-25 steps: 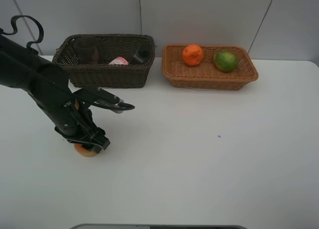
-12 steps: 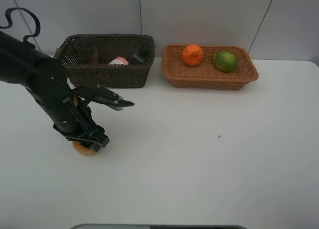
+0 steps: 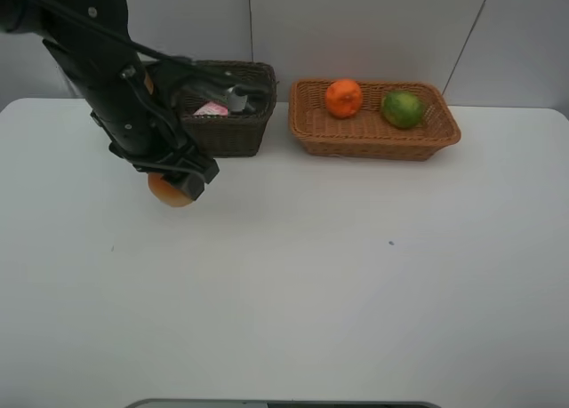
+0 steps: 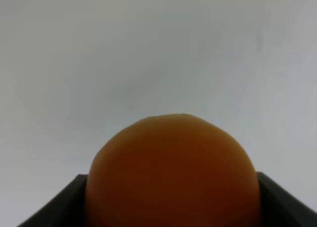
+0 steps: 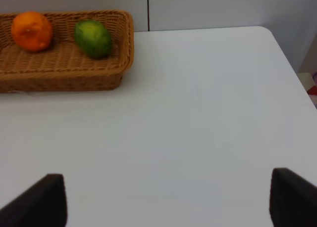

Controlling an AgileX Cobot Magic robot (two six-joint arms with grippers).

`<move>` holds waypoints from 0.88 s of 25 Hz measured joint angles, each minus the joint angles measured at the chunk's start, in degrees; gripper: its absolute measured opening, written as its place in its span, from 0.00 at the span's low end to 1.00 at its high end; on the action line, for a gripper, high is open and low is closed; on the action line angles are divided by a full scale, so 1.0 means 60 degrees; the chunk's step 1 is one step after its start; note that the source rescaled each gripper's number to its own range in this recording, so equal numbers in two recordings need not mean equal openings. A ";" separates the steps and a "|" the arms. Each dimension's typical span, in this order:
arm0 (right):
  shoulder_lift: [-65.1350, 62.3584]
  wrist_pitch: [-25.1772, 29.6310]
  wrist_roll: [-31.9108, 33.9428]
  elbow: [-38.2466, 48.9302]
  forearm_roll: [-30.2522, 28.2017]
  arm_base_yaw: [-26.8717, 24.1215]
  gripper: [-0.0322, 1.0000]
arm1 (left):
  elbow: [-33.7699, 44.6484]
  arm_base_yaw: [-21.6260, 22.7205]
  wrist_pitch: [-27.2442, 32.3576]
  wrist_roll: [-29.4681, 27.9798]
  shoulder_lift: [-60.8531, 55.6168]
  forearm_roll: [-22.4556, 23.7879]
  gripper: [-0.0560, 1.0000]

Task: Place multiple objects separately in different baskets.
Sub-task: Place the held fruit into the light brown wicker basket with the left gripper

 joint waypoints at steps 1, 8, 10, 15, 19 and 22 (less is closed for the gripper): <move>0.0000 0.0000 0.0000 0.0000 0.0000 0.0000 0.78 | -0.0321 -0.0120 0.0133 0.0000 0.0107 0.0009 0.77; 0.0000 0.0000 0.0000 0.0000 0.0000 0.0000 0.78 | -0.3554 -0.0833 0.0829 0.0000 0.1700 0.0000 0.77; 0.0000 0.0000 0.0000 0.0000 0.0000 0.0000 0.78 | -0.4585 -0.0995 0.0975 0.0000 0.2268 -0.0020 0.77; 0.0000 0.0000 0.0000 0.0000 0.0000 0.0000 0.78 | -0.6904 -0.1169 0.1176 0.0000 0.3664 -0.0073 0.77; 0.0000 0.0000 0.0000 0.0000 0.0000 0.0000 0.78 | -0.8460 -0.1178 0.1154 0.0000 0.4611 -0.0073 0.77; 0.0000 0.0000 0.0000 0.0000 0.0000 0.0000 0.78 | -0.9119 -0.1178 0.0727 0.0000 0.5170 -0.0073 0.77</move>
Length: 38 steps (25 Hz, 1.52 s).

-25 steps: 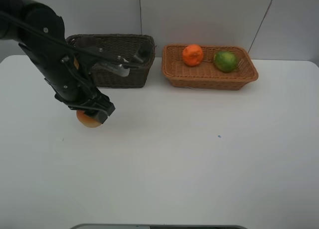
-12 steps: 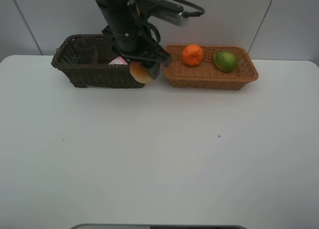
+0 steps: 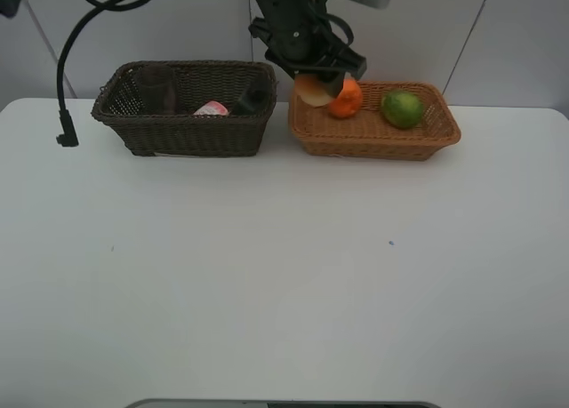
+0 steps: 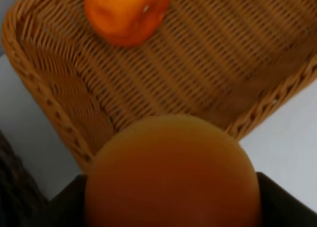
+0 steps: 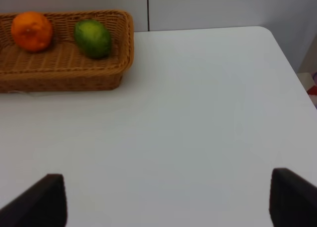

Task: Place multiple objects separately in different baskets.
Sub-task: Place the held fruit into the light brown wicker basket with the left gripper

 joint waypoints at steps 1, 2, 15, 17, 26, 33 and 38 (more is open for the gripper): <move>0.0000 0.0000 0.0000 0.0000 0.0000 0.0000 0.78 | -0.0070 0.0000 -0.0247 0.0000 0.0127 0.0000 0.77; 0.0000 0.0000 0.0000 0.0000 0.0000 0.0000 0.78 | -0.0092 0.0000 -0.0502 0.0000 0.0257 0.0000 0.77; 0.0000 0.0000 0.0000 0.0000 0.0000 0.0000 0.78 | -0.0122 0.0000 -0.2736 0.0000 0.1494 0.0000 0.77; 0.0000 0.0000 0.0000 0.0000 0.0000 0.0000 0.78 | -0.0122 0.0000 -0.3056 0.0000 0.1659 0.0000 0.77; 0.0000 0.0000 0.0000 0.0000 0.0000 0.0000 0.78 | -0.0122 0.0000 -0.4005 0.0000 0.2081 -0.0296 0.77; 0.0000 0.0000 0.0000 0.0000 0.0000 0.0000 0.78 | -0.0122 0.0021 -0.4018 0.0000 0.2188 -0.0384 0.77; 0.0000 0.0000 0.0000 0.0000 0.0000 0.0000 0.78 | -0.0122 0.0041 -0.4018 0.0000 0.2200 -0.0384 0.77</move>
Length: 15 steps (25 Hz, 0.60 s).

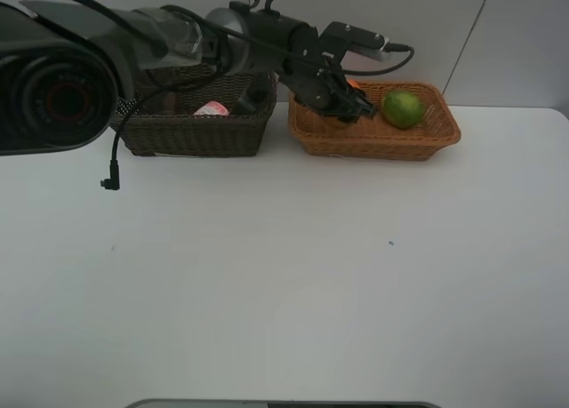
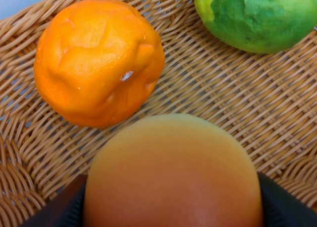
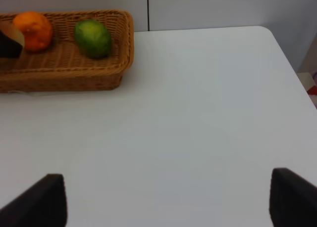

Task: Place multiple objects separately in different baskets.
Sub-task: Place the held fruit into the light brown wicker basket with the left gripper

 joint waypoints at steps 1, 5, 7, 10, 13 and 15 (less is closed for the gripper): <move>0.0000 0.0000 0.0000 0.0000 0.0000 0.0000 0.78 | 0.0000 0.0011 0.0000 0.0000 0.0000 0.0000 0.79; 0.0000 0.0000 0.0000 0.0000 0.0000 0.0000 0.78 | 0.0000 0.0082 -0.0097 0.0000 0.0000 -0.0007 0.93; 0.0000 0.0000 0.0000 0.0000 0.0000 0.0000 0.78 | 0.0000 0.0105 -0.0168 0.0000 0.0000 -0.0007 0.95; 0.0000 0.0000 0.0000 0.0000 0.0000 0.0000 0.78 | 0.0000 0.0125 -0.0176 0.0000 0.0000 -0.0007 0.95; 0.0000 0.0000 0.0000 0.0000 0.0000 0.0000 0.78 | 0.0000 0.0125 -0.0149 0.0000 -0.0027 -0.0007 0.95; 0.0000 0.0000 0.0000 0.0000 0.0000 0.0000 0.78 | 0.0000 0.0125 -0.0008 0.0000 -0.0185 -0.0007 0.95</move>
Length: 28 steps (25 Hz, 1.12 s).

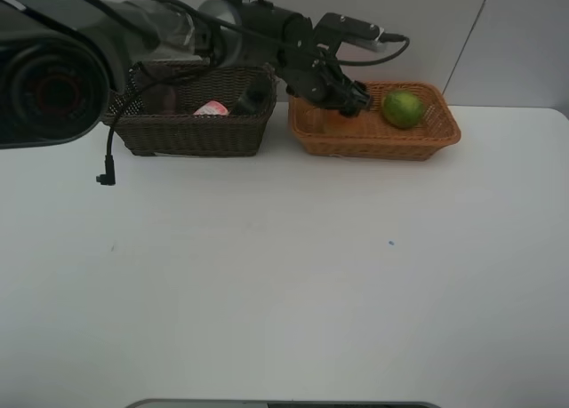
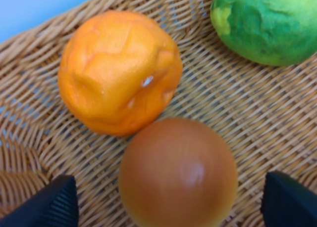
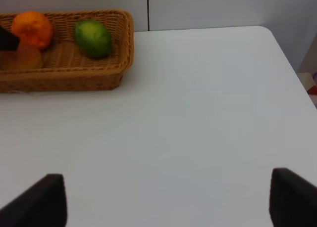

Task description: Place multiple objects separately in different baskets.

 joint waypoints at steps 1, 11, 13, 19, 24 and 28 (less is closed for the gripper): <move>0.0000 0.0000 0.0000 0.0000 0.0000 0.0000 0.78 | 0.0000 0.0000 0.0136 0.0000 -0.0132 0.0000 0.95; 0.0000 0.0000 0.0000 0.0000 0.0000 0.0000 0.78 | 0.0144 0.0000 0.2269 0.0000 -0.2058 0.0116 0.95; 0.0000 0.0000 0.0000 0.0000 0.0000 0.0000 0.78 | 0.0584 0.0058 0.2446 0.0000 -0.2571 0.0336 0.96; 0.0000 0.0000 0.0000 0.0000 0.0000 0.0000 0.78 | 0.2982 0.0486 0.2448 -0.0302 -0.4862 0.0768 0.96; 0.0000 0.0000 0.0000 0.0000 0.0000 0.0000 0.78 | 0.5521 0.1219 0.2282 -0.1193 -0.7176 0.1156 0.96; 0.0000 0.0000 0.0000 0.0000 0.0000 0.0000 0.78 | 0.7790 0.2343 0.2282 -0.1556 -0.9816 0.1136 0.96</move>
